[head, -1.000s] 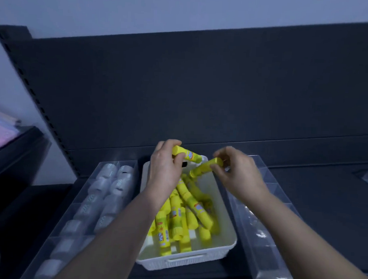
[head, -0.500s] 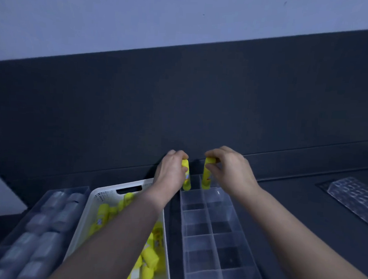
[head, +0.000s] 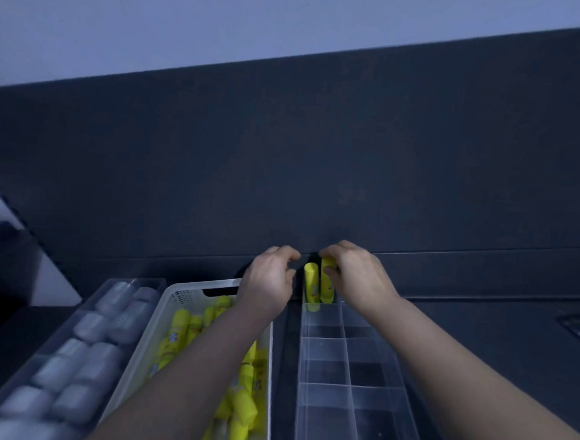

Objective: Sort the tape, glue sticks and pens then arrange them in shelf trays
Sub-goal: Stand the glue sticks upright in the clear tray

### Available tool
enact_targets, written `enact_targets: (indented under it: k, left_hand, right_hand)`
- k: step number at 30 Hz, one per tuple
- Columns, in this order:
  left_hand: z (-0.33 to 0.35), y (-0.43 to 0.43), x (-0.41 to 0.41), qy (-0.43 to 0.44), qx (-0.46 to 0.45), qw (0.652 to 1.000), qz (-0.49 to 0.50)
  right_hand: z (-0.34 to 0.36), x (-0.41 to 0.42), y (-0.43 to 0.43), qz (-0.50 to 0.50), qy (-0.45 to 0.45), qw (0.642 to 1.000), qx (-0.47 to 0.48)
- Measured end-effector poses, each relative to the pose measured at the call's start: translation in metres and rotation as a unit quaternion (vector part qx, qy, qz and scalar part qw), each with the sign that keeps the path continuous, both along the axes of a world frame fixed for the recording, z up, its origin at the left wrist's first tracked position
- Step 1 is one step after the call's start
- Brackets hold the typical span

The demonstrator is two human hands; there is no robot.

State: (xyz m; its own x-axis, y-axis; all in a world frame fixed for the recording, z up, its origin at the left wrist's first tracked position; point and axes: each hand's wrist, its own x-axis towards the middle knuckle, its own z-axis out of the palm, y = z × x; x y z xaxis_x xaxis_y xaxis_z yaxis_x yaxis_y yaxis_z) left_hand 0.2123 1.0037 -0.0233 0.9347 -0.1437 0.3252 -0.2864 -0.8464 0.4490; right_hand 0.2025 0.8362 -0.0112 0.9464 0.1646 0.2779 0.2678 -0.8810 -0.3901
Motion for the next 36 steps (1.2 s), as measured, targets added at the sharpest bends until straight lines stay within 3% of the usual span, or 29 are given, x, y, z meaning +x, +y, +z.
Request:
enact_targets:
  k: [6, 12, 18, 22, 30, 34, 36]
  left_hand:
    - [0.001, 0.030, -0.019, -0.044, -0.052, 0.998, 0.004]
    - [0.005, 0.058, -0.033, -0.044, -0.051, 0.998, 0.021]
    - [0.008, 0.091, -0.056, 0.015, -0.023, 0.999, 0.028]
    - [0.008, 0.102, -0.073, 0.096, 0.002, 0.995, -0.035]
    - [-0.015, 0.103, -0.094, 0.191, 0.166, 0.940, -0.228]
    - [-0.016, 0.096, -0.100, 0.151, 0.266, 0.919, -0.249]
    - [-0.016, 0.098, -0.100, 0.133, 0.260, 0.924, -0.248]
  right_hand:
    - [-0.013, 0.001, 0.008, -0.015, 0.044, 0.999, -0.016]
    - [-0.004, -0.020, 0.012, -0.041, -0.036, 0.996, -0.076]
    - [0.000, -0.063, 0.040, -0.009, -0.050, 0.996, -0.074]
    - [-0.007, -0.085, 0.063, 0.023, -0.034, 0.996, -0.075]
    - [-0.022, -0.109, 0.081, 0.011, 0.004, 0.999, -0.053]
    - [-0.021, -0.111, 0.085, -0.010, 0.010, 0.999, -0.045]
    - [-0.020, -0.111, 0.088, -0.020, 0.005, 0.999, -0.047]
